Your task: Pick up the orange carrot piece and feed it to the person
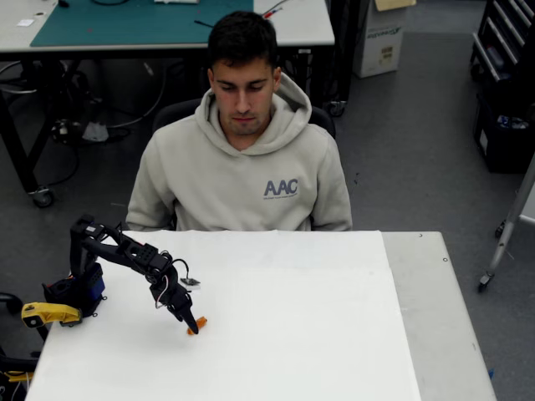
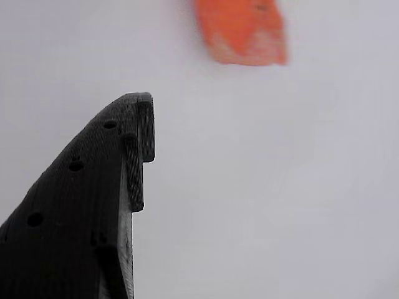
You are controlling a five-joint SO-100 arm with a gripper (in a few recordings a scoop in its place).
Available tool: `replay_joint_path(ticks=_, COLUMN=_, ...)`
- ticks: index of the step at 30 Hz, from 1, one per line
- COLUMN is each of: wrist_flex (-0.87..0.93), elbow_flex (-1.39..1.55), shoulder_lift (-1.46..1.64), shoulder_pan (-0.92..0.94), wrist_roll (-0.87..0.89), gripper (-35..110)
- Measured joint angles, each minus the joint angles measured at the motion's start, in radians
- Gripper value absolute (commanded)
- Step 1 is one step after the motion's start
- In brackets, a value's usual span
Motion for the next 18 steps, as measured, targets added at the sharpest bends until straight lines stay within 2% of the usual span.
replay_joint_path(ticks=18, wrist_flex=0.0, elbow_flex=-0.107, shoulder_lift=-0.133, shoulder_pan=0.0, wrist_roll=-0.002, gripper=39)
